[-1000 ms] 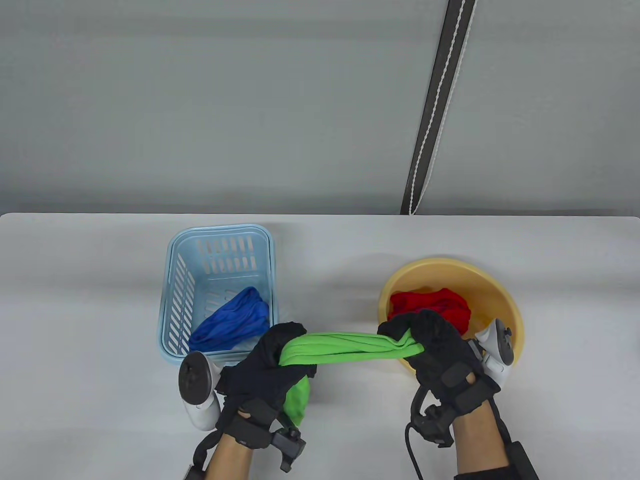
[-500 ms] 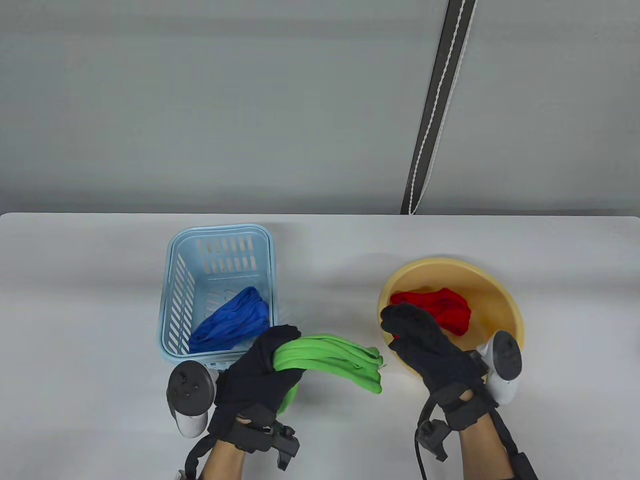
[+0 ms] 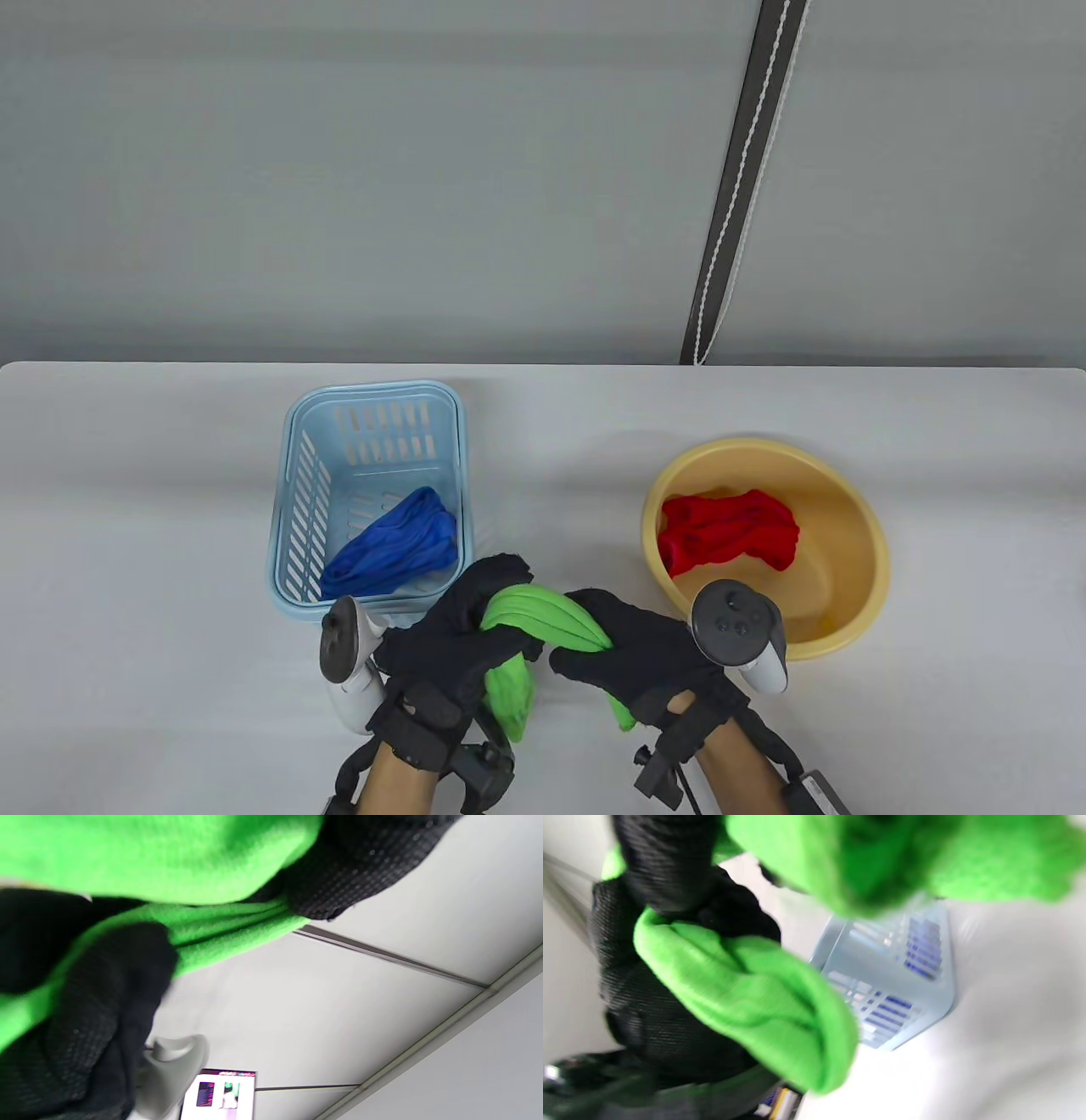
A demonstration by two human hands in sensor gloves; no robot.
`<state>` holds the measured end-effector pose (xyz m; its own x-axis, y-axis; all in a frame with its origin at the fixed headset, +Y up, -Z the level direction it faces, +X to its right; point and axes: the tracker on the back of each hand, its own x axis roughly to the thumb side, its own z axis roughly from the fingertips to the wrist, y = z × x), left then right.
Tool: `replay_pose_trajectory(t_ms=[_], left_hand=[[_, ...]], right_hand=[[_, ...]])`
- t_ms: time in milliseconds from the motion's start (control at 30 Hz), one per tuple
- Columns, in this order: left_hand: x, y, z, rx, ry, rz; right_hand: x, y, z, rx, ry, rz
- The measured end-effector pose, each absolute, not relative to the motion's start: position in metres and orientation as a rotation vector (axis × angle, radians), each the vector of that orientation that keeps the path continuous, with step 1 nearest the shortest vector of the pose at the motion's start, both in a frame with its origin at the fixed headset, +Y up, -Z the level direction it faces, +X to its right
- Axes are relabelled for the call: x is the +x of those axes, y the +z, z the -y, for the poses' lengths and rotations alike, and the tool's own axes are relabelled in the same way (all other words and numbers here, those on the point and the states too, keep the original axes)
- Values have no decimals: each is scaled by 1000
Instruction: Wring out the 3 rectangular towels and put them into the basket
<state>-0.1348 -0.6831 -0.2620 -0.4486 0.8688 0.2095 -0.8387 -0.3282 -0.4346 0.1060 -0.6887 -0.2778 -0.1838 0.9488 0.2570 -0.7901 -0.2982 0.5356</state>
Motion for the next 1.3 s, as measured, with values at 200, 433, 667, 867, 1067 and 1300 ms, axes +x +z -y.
replay_pose_trajectory(t_ms=[200,433,667,867,1067,1300], left_hand=[[-123,-258,694,13,2145,488],[-133,-263,695,29,2137,489],[-144,-258,679,103,1806,475],[-140,-241,652,335,986,555],[-84,-214,650,479,141,765],[-37,-206,672,488,-427,820]], right_hand=[[75,-273,697,646,1817,-535],[74,-271,700,579,1792,-459],[98,-272,696,529,1803,-309],[116,-267,683,518,2272,-123],[132,-277,686,383,2364,-218],[133,-280,699,534,2054,-676]])
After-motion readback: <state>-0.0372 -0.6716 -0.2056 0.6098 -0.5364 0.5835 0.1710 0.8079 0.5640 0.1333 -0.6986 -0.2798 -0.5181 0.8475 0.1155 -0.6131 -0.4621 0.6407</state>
